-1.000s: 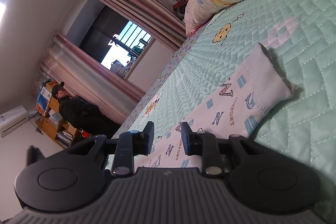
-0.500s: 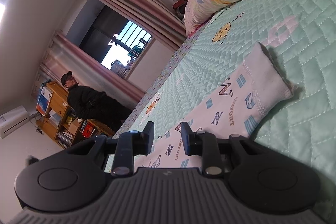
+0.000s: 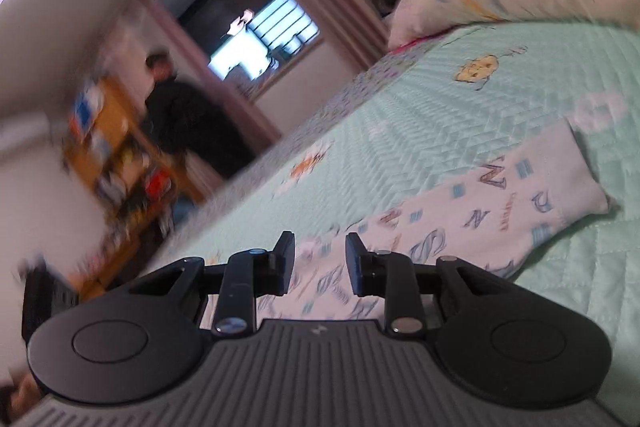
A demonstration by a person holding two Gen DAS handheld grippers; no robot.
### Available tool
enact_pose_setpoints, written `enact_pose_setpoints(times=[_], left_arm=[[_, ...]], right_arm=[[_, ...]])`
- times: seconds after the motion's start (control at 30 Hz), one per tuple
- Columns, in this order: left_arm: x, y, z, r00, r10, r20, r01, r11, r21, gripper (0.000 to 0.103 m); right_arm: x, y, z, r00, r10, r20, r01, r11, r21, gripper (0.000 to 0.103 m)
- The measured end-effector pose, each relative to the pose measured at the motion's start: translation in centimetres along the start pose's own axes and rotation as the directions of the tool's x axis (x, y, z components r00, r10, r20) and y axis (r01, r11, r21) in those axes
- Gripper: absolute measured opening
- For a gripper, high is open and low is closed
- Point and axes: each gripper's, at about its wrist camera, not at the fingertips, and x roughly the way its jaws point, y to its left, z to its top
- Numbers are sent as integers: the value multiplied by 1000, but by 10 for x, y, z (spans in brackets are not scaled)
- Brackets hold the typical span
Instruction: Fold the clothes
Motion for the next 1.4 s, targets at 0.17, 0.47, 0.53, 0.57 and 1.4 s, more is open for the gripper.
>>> enact_pose_setpoints(times=[0.17,0.47,0.53,0.57,1.4], left_arm=[[-27,5,9,999,-25,27,27,997,-78,76],[-96,34,-68,992,-87,91,107,961,-254,86],[-116,41,-88,994,-61,96,83,964,-254,86],[-124,44,-97,995,-41,96,64,966,-252,87],[-205,118,-223,993,-97,66,114,927,-357,94]], right_arm=[[-20,-20,-3,978,-187,-89,192,979,61,2],[11,69,0,987,-66,-145,55,995,-79,9],[32,93,-10,984,-39,-174,17,992,-126,9],[42,103,-16,982,-31,-186,2,989,-151,10],[19,220,-116,902,117,-416,-180,977,-116,22]])
